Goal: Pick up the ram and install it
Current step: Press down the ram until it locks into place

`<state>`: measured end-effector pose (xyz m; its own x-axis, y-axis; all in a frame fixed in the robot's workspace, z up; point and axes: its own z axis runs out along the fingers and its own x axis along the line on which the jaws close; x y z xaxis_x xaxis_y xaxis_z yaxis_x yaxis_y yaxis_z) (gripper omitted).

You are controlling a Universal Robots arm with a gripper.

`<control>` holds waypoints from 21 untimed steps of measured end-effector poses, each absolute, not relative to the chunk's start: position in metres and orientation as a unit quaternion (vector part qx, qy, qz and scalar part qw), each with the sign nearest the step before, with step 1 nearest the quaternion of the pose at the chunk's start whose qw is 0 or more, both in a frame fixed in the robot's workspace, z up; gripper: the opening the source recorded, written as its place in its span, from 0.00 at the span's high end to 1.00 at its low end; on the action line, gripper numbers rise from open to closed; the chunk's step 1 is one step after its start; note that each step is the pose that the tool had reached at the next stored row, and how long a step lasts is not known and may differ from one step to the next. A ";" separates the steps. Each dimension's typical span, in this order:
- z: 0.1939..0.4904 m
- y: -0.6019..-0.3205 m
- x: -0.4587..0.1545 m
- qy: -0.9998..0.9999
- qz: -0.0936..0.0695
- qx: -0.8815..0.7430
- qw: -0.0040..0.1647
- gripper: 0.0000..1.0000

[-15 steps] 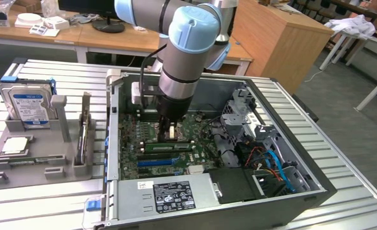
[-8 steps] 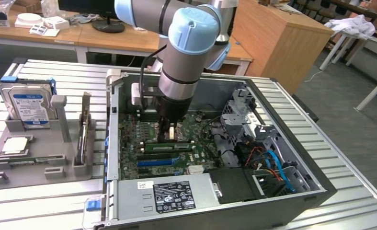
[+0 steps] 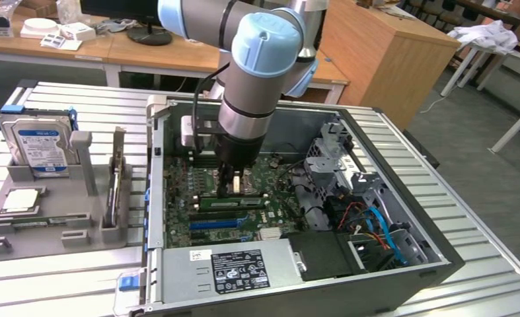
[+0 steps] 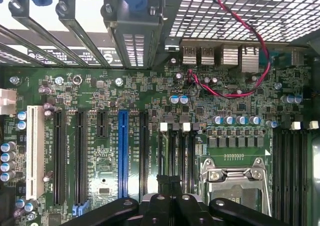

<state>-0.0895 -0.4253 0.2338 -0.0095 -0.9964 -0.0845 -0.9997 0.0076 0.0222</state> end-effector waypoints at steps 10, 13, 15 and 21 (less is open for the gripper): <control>0.231 -0.425 -0.090 0.709 0.038 -0.703 0.022 0.89; 0.231 -0.425 -0.090 0.709 0.038 -0.703 0.022 0.89; 0.231 -0.425 -0.090 0.709 0.038 -0.703 0.022 0.89; 0.229 -0.425 -0.090 0.709 0.038 -0.703 0.022 0.89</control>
<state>-0.0896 -0.4254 0.2295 -0.0095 -0.9964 -0.0841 -0.9997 0.0076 0.0224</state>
